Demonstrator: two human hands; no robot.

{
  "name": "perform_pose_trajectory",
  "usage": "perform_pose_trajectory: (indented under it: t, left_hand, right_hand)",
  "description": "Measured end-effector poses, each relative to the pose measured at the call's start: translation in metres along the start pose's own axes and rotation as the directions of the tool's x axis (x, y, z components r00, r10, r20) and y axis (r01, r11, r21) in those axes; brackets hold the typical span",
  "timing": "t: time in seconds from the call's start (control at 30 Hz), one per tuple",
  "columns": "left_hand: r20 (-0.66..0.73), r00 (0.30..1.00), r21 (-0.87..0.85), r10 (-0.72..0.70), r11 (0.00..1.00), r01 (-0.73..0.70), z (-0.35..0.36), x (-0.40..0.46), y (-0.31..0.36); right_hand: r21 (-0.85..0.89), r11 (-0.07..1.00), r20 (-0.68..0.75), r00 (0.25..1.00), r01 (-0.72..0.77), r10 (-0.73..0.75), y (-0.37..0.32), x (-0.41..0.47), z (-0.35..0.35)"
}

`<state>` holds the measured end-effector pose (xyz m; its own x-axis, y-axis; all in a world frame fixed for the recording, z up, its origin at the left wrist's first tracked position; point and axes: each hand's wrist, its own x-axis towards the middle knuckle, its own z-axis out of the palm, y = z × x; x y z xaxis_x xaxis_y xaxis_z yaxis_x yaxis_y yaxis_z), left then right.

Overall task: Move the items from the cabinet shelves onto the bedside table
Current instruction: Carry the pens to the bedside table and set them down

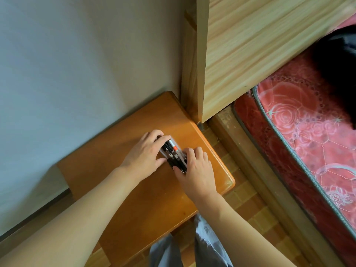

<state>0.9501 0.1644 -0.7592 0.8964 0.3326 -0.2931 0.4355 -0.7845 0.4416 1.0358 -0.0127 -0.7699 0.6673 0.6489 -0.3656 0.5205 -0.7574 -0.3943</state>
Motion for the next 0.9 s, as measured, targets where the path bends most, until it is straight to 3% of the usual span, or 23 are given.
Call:
perform_pose_trajectory:
  t: [0.4,0.9]
  left_hand:
    - [0.039,0.999,-0.001,-0.008,1.0,0.008,0.004,-0.013,0.022]
    - [-0.024,0.993,0.261,-0.113,0.958,0.115,-0.084,-0.053,0.061]
  right_hand:
    - [0.022,1.0,0.057,0.998,-0.004,0.003,0.012,-0.016,-0.011]
    - [-0.059,0.997,0.086,0.995,0.051,-0.046,-0.008,-0.019,-0.098]
